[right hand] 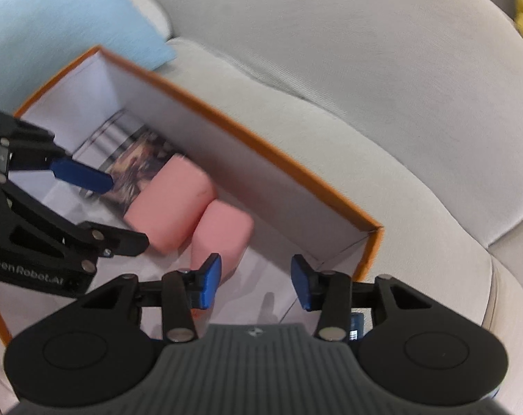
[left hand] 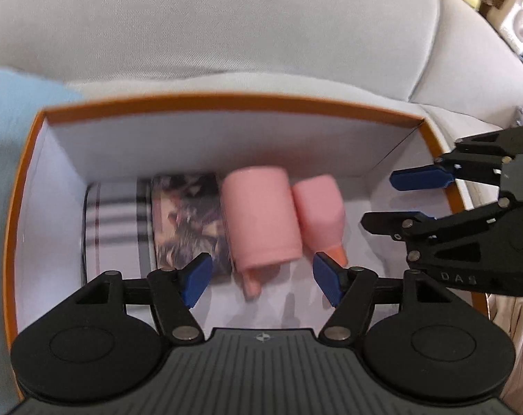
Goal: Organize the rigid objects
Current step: 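Lower the pink cup beside the card box and open the left gripper, then lower the pink bottle beside the cup and open the right gripper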
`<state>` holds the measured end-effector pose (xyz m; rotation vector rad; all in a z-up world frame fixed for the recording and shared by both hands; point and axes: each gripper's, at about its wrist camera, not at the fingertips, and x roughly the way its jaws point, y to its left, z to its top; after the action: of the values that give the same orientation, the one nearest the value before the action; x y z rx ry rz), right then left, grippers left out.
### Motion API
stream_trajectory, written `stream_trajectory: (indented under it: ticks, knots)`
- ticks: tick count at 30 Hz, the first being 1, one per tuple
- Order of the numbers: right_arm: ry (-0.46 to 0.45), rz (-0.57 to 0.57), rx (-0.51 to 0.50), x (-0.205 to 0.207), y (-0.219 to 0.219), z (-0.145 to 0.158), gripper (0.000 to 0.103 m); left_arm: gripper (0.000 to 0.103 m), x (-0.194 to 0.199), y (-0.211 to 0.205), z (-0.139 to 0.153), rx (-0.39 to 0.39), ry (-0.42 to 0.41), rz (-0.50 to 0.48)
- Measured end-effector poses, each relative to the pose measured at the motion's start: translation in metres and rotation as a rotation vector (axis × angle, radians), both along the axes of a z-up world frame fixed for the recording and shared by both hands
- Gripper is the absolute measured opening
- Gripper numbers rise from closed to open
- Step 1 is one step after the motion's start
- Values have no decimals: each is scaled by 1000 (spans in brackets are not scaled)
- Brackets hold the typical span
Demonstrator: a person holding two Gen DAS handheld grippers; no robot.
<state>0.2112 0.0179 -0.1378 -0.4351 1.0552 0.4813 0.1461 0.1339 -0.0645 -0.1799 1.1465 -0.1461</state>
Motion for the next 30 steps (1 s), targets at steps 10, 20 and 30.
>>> stream_trajectory:
  ticks: [10,20,30]
  knots:
    - [5,90,-36,-7,10,-10,44,68,-4,9,-13,-132,63,169]
    - [77,136,-51,-1,19,-25,43,53,6,10,-24,-179,89,205]
    - [105,30,44,12,16,-31,27,35,19,8,-29,-218,48,216]
